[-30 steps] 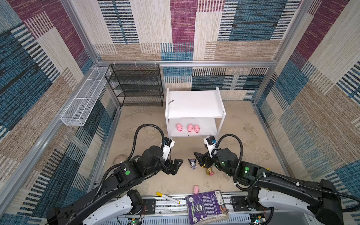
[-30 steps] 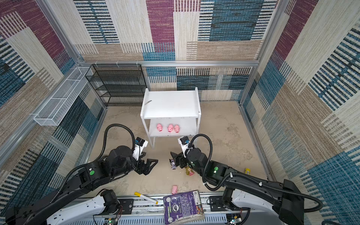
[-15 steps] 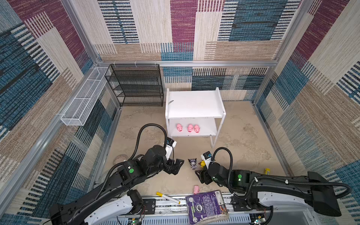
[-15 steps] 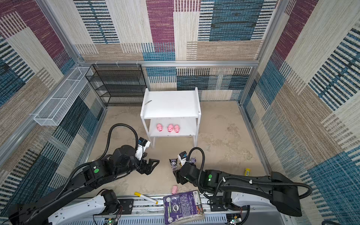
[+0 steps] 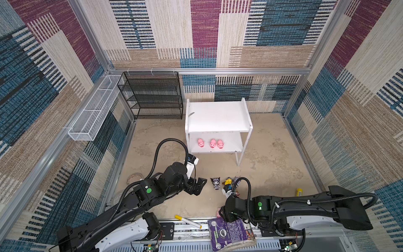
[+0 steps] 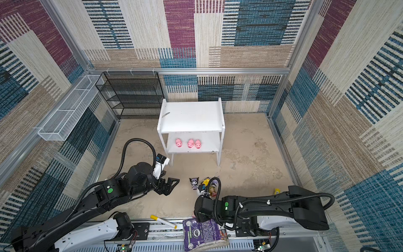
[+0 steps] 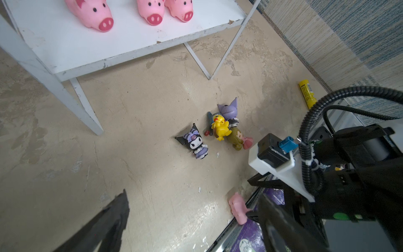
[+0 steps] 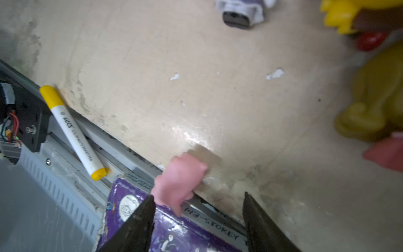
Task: Place and organize the plastic toys onto the shelf
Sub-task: 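Move the right gripper to the pink pig lying by the purple book, then lower the right gripper over the pink pig and close on it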
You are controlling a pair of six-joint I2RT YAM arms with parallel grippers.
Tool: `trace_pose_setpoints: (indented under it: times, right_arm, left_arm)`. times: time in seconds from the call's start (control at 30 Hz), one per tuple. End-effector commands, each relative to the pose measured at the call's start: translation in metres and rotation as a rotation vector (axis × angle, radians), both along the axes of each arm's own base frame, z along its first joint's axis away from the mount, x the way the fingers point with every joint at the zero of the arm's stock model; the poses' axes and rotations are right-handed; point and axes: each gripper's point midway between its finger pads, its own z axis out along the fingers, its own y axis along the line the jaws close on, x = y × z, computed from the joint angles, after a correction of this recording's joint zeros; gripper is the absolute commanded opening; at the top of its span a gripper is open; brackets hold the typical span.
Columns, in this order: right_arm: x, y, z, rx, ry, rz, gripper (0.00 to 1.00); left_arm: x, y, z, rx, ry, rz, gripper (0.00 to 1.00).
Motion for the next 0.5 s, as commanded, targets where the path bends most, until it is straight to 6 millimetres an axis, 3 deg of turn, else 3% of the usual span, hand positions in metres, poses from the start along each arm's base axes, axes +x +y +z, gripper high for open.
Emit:
trace_pose_setpoints:
  times: [0.0,0.27,0.47]
  right_arm:
    - [-0.004,-0.008,-0.004,-0.013,0.035,-0.041,0.66]
    - [-0.001,-0.002,-0.010,-0.044,0.013,-0.025,0.66]
    - [0.008,0.017,-0.004,-0.050,-0.042,0.008,0.66]
  left_arm:
    - [0.001,-0.004,0.006,-0.022,-0.020,-0.012,0.93]
    - [0.001,-0.003,0.007,-0.021,-0.024,-0.012,0.93]
    - [0.002,-0.002,0.011,-0.026,-0.037,-0.008,0.92]
